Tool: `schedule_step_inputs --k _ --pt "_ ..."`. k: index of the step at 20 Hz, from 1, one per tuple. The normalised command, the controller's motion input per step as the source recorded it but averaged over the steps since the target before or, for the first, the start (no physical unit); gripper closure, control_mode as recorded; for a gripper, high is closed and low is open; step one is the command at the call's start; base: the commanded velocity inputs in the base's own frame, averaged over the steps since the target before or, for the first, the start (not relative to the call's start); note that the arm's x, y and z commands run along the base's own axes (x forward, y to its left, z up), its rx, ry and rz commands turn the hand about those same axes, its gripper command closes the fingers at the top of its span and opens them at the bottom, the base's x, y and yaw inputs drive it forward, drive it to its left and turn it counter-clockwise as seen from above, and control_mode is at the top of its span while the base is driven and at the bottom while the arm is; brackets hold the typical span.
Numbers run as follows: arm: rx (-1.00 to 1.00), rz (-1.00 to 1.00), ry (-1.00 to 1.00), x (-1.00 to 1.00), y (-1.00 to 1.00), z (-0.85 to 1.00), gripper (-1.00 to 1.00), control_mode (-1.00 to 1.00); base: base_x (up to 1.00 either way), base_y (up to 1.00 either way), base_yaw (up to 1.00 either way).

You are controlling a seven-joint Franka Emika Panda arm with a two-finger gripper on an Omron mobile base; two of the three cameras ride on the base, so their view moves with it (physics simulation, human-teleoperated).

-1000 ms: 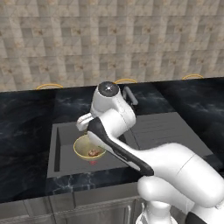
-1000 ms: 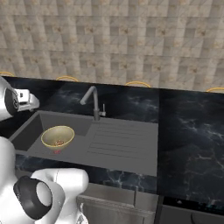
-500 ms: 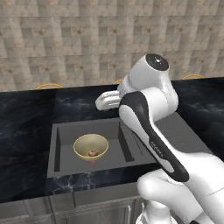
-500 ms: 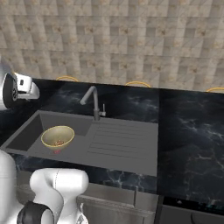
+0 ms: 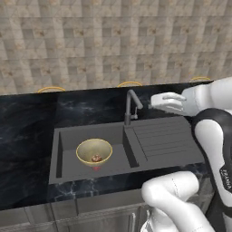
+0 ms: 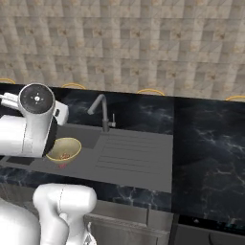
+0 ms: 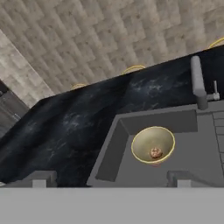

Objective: Pick the mushroom from the cabinet and place it in the bowl. Then pick the bowl and place it in the sink. Then turn on the sink facuet.

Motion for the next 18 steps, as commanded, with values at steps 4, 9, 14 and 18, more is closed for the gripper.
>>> schedule_step_inputs --k 4,9,14,18 --pt "0.47 -0.19 -0.02 -0.04 -1.0 0.19 -1.0 -1.0 0.0 0.0 0.0" --pt "0.46 -0.23 0.23 0.27 -0.9 0.43 -1.0 -1.0 0.0 0.0 0.0" --pt "0.48 -0.05 0.45 0.28 -0.95 0.17 -1.0 -1.0 0.0 0.0 0.0" --pt "0.42 0.0 0.56 0.17 -0.86 0.0 -1.0 -1.0 0.0 0.0 0.0"
